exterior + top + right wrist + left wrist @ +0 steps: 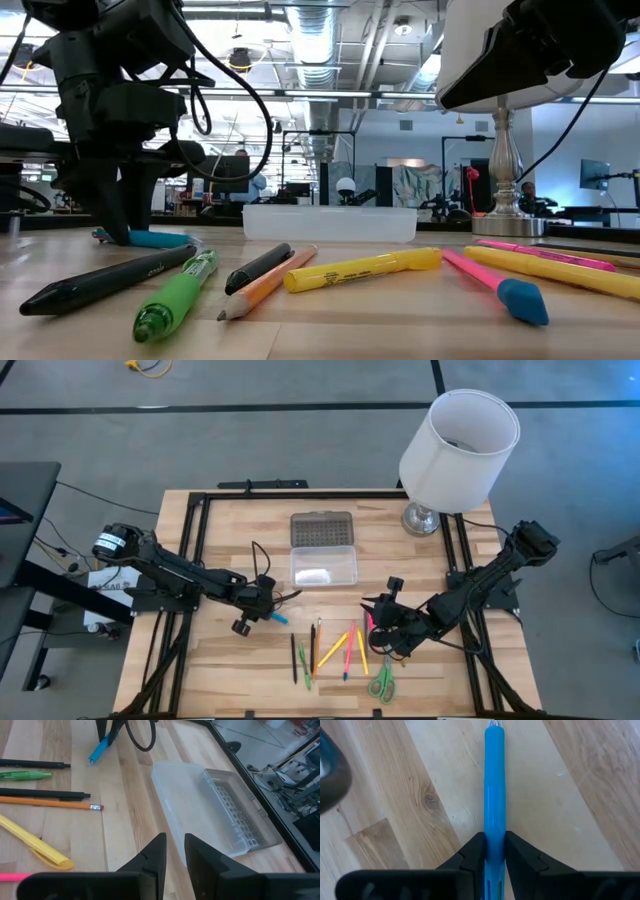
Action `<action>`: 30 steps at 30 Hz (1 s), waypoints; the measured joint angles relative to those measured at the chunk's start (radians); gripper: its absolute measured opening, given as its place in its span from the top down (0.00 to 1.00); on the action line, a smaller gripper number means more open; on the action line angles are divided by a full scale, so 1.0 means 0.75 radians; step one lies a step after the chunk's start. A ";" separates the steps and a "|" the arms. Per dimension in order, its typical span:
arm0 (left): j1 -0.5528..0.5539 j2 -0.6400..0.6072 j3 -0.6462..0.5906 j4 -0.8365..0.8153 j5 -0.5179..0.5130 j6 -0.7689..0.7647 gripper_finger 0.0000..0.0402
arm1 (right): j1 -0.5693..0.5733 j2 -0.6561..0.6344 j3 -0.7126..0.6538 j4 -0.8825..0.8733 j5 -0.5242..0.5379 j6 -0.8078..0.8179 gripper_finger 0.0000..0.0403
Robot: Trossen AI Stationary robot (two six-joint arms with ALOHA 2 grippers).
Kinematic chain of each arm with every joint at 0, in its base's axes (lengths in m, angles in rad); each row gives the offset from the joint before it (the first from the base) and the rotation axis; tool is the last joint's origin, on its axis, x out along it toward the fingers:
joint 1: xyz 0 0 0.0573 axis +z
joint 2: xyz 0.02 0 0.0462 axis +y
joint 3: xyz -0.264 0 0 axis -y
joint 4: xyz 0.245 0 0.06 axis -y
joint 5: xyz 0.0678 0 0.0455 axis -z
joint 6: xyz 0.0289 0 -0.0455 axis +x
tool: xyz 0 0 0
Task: Pick & place school supplies into a supply box
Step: Put the blue pen into the gray supply box
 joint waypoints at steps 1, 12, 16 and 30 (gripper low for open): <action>0.000 0.000 0.000 0.000 0.000 0.000 0.84 | 0.000 0.000 0.000 0.000 0.000 0.000 0.84; 0.000 0.001 0.000 0.002 0.002 0.003 0.88 | 0.000 0.000 0.000 0.000 0.000 0.000 0.84; 0.000 0.001 0.000 0.002 0.002 0.010 0.89 | 0.000 0.000 0.000 0.000 0.000 0.000 0.84; -0.073 0.004 0.181 -0.154 -0.109 0.109 0.88 | 0.000 0.000 0.000 -0.001 0.000 0.000 0.84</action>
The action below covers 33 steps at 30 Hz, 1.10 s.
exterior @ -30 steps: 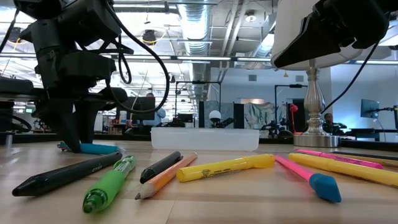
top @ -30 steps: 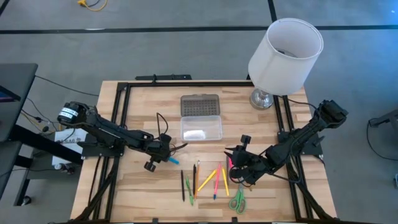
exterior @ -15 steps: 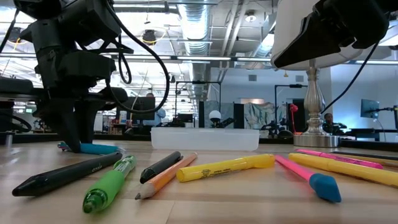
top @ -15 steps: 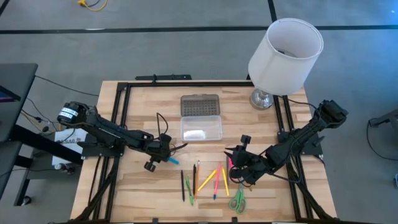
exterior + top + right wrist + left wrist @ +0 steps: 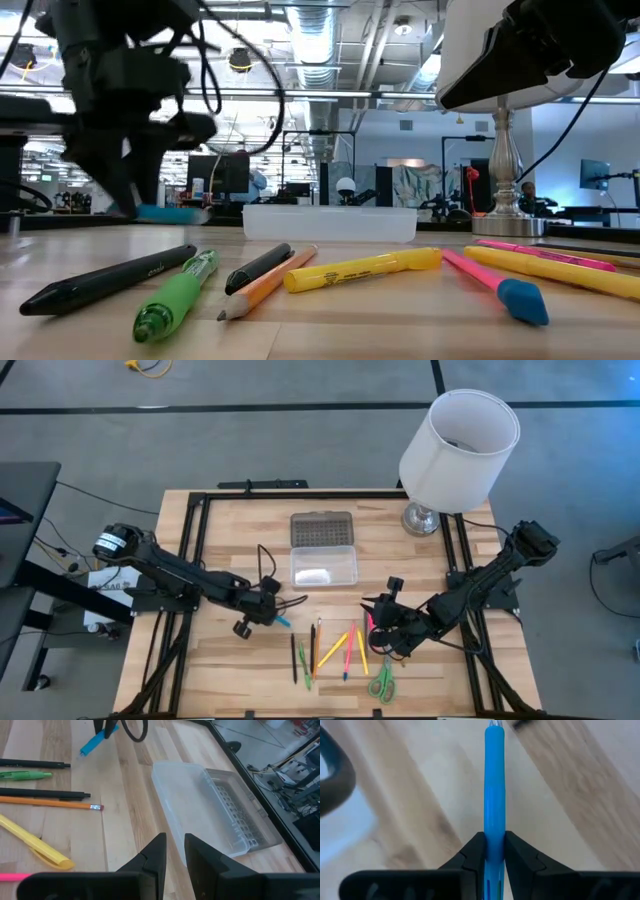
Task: Pick & place school supplies into a supply box
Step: Put the blue pen into the gray supply box
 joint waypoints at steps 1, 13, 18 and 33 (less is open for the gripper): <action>-0.005 0.000 0.016 0.004 -0.035 0.022 0.87 | 0.000 0.000 0.000 0.000 0.000 0.000 0.84; 0.213 -0.001 0.124 0.413 -0.361 0.166 0.87 | 0.000 0.000 0.000 0.000 0.000 0.021 0.84; 0.404 -0.001 0.124 0.536 -0.135 0.147 0.87 | 0.000 0.000 0.000 0.000 0.000 0.021 0.84; 0.628 0.248 0.146 0.694 0.112 0.116 0.87 | -0.012 0.000 0.000 0.001 -0.019 0.013 0.84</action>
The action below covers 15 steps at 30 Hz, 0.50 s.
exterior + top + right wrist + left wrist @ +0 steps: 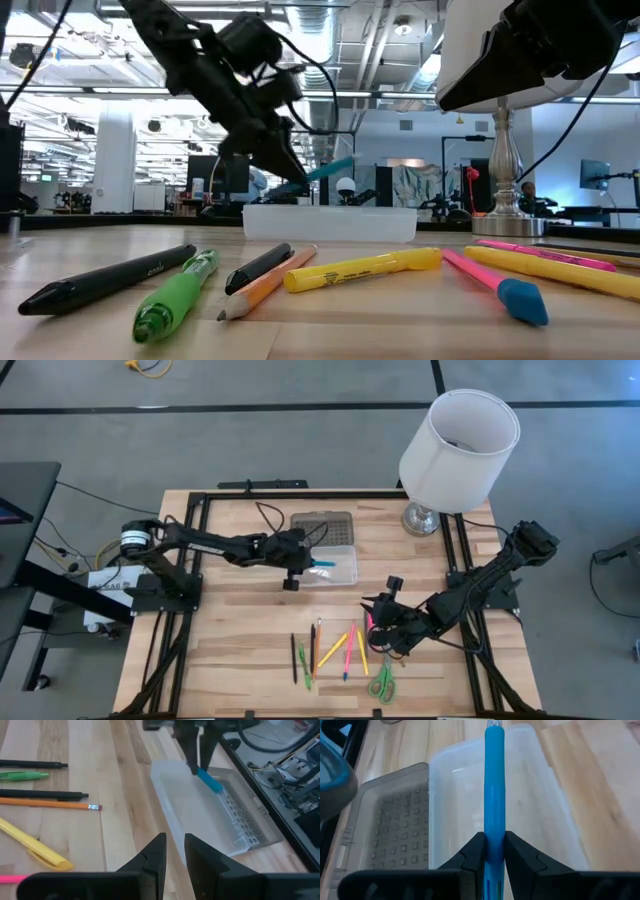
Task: Pick & place school supplies into a supply box
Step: Put the blue pen into the gray supply box, then put the right black pen into the gray supply box
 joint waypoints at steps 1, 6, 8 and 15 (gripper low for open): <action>0.004 0.010 0.006 -0.001 0.000 0.001 0.87 | 0.000 0.000 0.000 -0.002 -0.002 0.000 0.84; 0.016 0.041 0.039 -0.002 -0.009 0.003 0.85 | 0.000 0.000 0.000 -0.007 -0.004 0.000 0.84; 0.016 0.038 0.039 -0.007 -0.016 0.020 0.82 | 0.000 0.000 0.000 -0.004 -0.004 -0.001 0.84; 0.016 0.039 0.039 -0.006 -0.073 0.024 0.63 | -0.003 0.000 0.000 -0.002 -0.004 0.002 0.84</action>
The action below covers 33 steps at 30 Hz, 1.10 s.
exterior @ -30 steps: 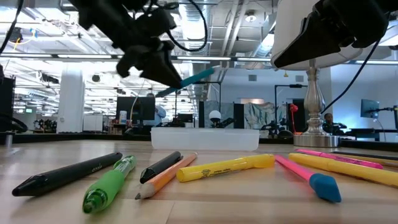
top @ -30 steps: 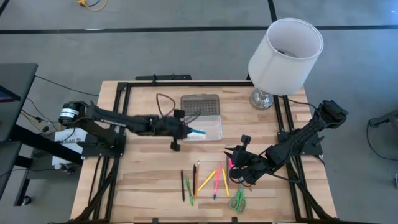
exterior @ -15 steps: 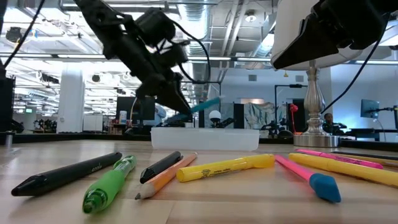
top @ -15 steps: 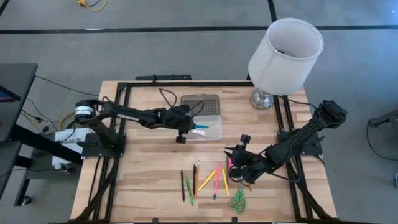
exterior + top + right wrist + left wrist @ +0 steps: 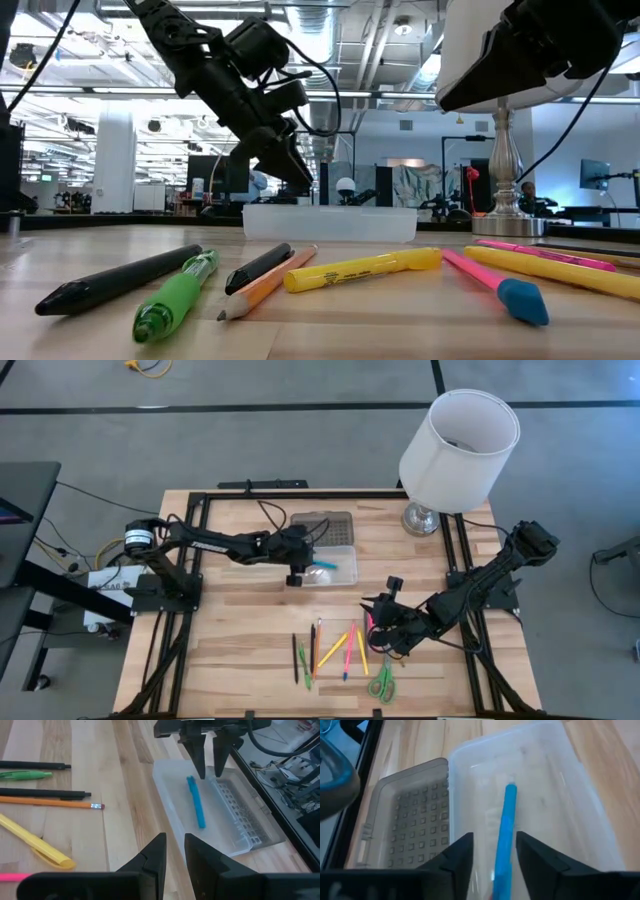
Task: Pick & place school supplies into a supply box
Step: Put the right black pen into the gray supply box
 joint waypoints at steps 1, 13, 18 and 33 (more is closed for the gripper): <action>0.000 0.000 0.000 -0.001 -0.004 0.001 0.60 | -0.002 0.000 0.000 -0.001 -0.001 0.009 0.84; -0.117 -0.148 -0.002 -0.312 0.053 0.026 0.51 | -0.022 0.000 0.000 -0.229 -0.333 0.643 0.84; -0.185 -0.194 -0.015 -0.416 0.052 0.027 0.51 | 0.025 0.000 0.000 -0.361 -0.360 0.936 0.84; -0.197 -0.198 -0.057 -0.443 0.051 0.034 0.50 | 0.146 0.052 0.002 -0.526 -0.504 1.451 0.84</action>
